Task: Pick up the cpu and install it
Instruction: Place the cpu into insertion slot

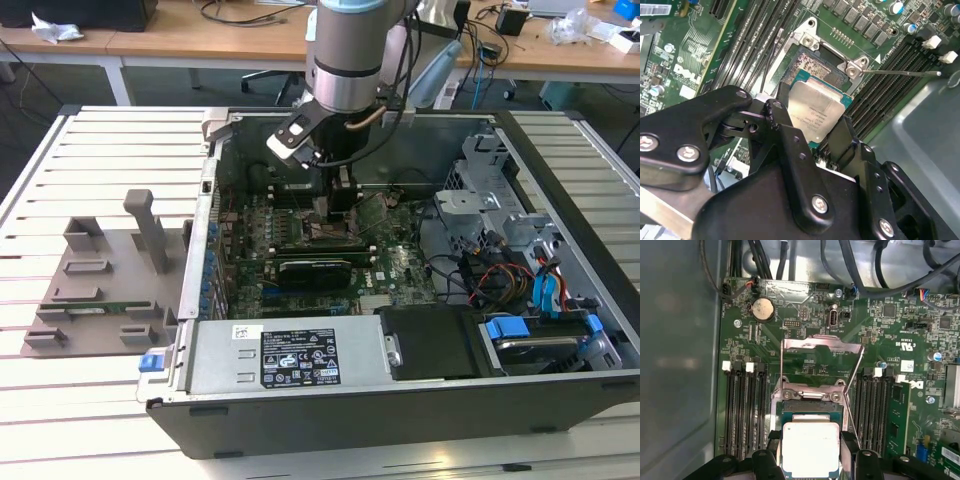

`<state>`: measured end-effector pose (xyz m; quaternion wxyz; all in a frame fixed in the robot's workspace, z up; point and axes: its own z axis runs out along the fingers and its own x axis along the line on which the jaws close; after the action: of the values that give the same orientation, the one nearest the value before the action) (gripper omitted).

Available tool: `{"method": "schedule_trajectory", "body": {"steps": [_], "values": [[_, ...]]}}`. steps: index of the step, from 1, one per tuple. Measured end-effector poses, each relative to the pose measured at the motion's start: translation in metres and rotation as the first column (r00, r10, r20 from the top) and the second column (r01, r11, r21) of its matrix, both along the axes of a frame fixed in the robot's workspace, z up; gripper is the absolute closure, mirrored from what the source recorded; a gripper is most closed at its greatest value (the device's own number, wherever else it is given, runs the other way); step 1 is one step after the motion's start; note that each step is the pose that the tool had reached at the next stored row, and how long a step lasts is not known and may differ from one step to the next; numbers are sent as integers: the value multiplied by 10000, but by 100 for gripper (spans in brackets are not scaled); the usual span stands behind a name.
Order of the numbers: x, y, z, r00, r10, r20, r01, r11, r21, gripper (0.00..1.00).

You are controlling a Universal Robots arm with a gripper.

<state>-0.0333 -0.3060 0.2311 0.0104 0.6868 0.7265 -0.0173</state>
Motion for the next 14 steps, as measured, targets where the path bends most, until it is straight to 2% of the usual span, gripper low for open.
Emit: {"method": "schedule_trajectory", "body": {"steps": [6,14], "values": [[-2,0,-62,9999,-130,0,130,9999,0,45],[-3,0,-113,9999,-130,0,130,9999,0,45]]}}
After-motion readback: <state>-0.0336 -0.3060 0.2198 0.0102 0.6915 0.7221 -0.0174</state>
